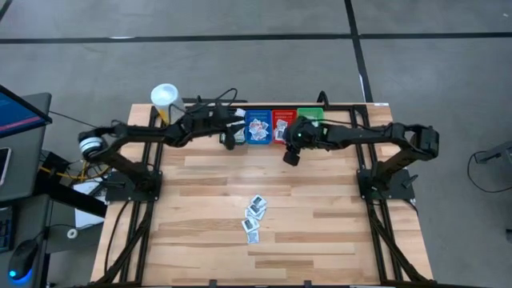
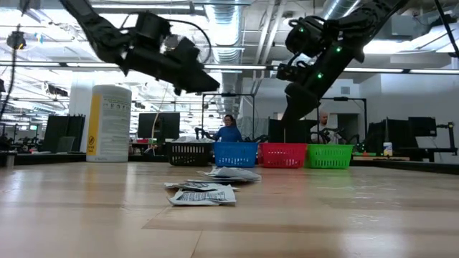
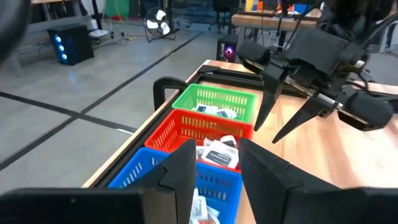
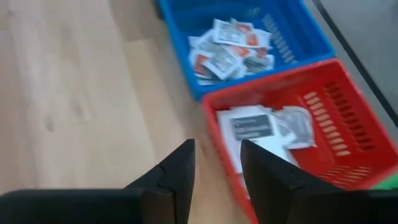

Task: Pick & Place First Aid Supplies
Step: Put the gray towelette pack in the red bin

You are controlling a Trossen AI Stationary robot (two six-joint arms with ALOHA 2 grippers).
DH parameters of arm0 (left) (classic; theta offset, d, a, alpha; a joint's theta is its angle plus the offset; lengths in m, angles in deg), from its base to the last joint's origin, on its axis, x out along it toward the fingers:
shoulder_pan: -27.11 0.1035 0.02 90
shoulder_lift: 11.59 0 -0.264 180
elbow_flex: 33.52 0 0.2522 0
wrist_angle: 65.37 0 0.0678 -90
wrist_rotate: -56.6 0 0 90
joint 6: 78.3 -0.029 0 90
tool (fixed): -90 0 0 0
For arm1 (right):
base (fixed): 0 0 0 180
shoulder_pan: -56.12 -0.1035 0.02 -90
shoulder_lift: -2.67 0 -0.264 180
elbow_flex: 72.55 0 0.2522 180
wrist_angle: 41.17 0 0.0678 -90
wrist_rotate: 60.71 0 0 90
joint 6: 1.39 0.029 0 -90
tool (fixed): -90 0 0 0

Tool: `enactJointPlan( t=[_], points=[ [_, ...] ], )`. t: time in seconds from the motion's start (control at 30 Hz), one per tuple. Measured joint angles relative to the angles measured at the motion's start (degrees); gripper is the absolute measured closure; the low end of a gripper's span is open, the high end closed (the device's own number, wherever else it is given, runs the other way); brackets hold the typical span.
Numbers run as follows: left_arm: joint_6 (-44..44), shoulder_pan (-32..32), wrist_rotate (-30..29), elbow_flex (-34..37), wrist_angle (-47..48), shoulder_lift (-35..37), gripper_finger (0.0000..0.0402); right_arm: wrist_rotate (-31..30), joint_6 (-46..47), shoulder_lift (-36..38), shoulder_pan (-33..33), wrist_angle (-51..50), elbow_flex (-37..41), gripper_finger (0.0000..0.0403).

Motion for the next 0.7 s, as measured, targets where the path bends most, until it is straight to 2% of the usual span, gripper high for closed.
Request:
enactJointPlan(
  t=[0.23,0.37,0.5,0.7],
  points=[
    [0.8,-2.7,0.0,8.4,0.0,10.1,0.0281,0.3,-2.3,0.0,-5.9,0.3,0.0,0.028],
    [2.9,-4.8,0.1,12.7,0.0,14.7,0.028,4.3,-4.6,0.0,-9.4,1.2,0.0,0.028],
    [6.2,-6.2,0.0,16.9,0.1,17.8,0.028,8.7,-8.4,0.0,-13.1,4.6,0.0,0.028],
    [6.9,-9.2,0.0,21.3,0.0,18.6,0.028,10.2,-7.2,-3.2,-16.7,8.1,0.1,0.0284]
  ],
)
